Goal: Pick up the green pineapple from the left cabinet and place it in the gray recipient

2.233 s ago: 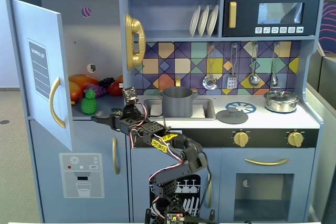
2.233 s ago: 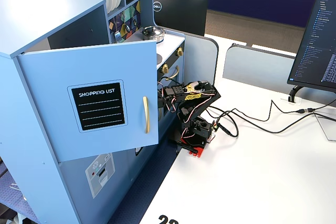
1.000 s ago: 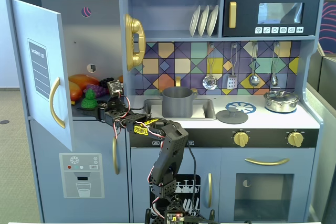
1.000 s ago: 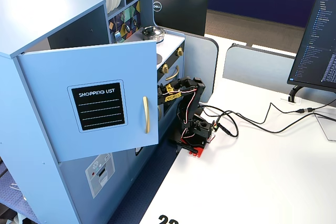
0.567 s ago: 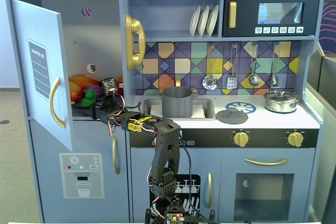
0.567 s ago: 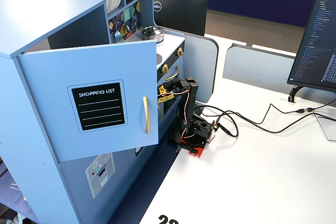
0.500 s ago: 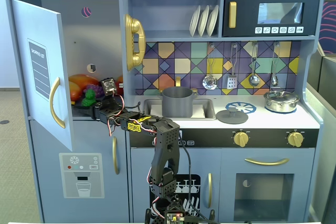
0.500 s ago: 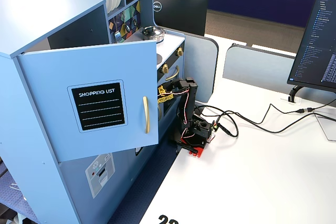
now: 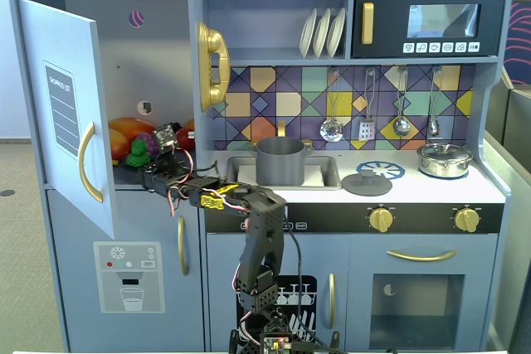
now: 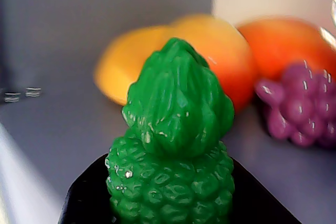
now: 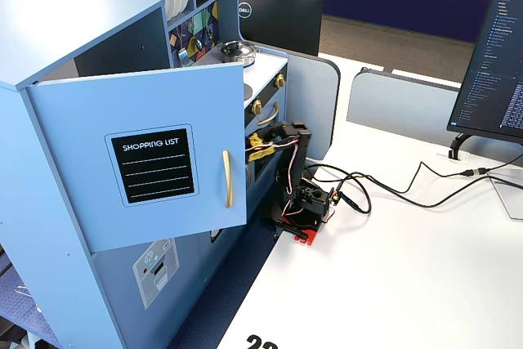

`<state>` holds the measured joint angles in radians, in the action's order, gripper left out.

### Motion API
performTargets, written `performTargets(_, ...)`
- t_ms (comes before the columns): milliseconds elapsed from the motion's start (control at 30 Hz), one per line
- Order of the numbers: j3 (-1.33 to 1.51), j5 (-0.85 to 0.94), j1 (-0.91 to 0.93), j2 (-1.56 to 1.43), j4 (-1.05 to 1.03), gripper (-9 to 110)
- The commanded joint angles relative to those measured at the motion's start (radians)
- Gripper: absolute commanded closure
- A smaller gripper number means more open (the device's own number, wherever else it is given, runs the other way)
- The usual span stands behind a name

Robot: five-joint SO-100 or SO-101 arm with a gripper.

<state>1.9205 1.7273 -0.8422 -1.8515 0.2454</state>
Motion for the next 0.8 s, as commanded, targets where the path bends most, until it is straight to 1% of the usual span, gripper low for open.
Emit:
performTargets(0, 0.063, 0.066, -0.046, -0.301, -0.095, 102)
performTargets(133, 0.186, 0.087, -0.087, -0.514, -0.187, 102)
performTargets(267, 0.278, 0.074, -0.091, -0.747, -0.316, 102)
performTargets(367, 0.310, 0.051, -0.081, -0.927, -0.453, 102)
performTargets(467, 0.321, 0.066, -0.074, -1.077, -0.591, 102)
performTargets(533, 0.299, 0.048, -0.014, -1.141, -0.684, 102)
performTargets(633, 0.259, 0.018, 0.098, -1.193, -0.772, 102)
performTargets(767, 0.218, -0.029, 0.279, -1.192, -0.795, 102)
